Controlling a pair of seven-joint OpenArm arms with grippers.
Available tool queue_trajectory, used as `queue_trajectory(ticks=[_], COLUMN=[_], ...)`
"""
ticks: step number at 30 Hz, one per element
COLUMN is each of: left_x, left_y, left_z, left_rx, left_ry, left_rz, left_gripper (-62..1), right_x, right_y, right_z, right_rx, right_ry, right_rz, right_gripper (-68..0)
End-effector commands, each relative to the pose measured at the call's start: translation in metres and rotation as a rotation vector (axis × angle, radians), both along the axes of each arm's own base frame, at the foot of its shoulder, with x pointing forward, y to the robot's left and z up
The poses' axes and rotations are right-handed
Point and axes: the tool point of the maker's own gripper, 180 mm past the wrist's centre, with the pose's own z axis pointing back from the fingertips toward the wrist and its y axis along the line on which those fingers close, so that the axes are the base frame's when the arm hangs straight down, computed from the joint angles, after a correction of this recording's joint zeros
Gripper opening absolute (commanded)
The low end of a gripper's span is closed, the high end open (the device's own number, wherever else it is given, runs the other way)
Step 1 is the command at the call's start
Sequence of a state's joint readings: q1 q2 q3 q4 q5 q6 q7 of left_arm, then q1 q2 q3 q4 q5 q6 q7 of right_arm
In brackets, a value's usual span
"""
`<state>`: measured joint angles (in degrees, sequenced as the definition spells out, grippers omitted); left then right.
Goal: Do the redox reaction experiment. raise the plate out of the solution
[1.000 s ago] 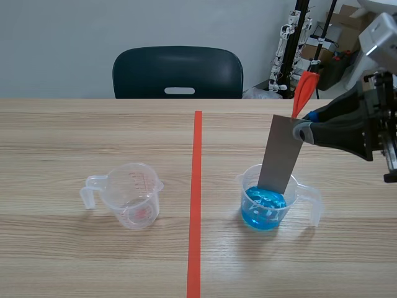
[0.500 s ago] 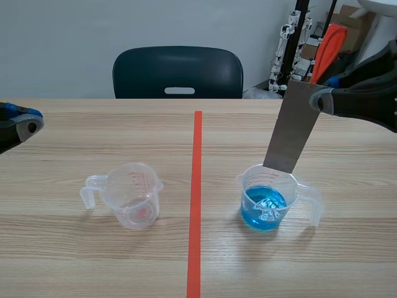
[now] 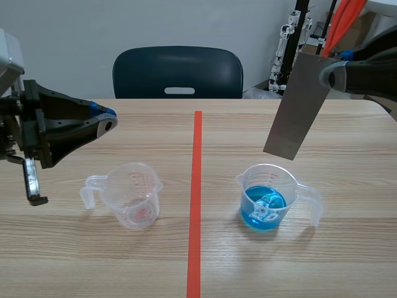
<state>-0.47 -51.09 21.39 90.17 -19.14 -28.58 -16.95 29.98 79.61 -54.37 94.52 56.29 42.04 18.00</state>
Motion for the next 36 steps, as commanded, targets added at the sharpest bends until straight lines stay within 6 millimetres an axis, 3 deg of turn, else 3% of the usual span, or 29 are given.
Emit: queue_trajectory(ticks=[1,17,28,36], left_x=[0.003,0.023,0.022,0.012], left_y=[-0.008,-0.089,-0.120,-0.135], left_z=[0.004,0.003,-0.034,-0.037], left_rx=[-0.016,0.051,0.089,0.070], left_ry=[-0.015,-0.057,0.039,0.064], left_rz=[-0.006,-0.102,-0.165,-0.212], left_gripper=[-59.1,-59.0,-59.0,-59.0], right_x=[0.004,-0.007,0.000,0.000], right_y=[0.000,0.011,0.007,0.007], right_z=[0.019,0.020,0.039,0.041], right_rx=[0.016,0.017,-0.004,0.004], right_ry=[-0.037,0.067,0.024,0.041], right_rz=[0.001,0.000,-0.019,-0.027], right_gripper=[-66.9,-66.9,-66.9,-66.9])
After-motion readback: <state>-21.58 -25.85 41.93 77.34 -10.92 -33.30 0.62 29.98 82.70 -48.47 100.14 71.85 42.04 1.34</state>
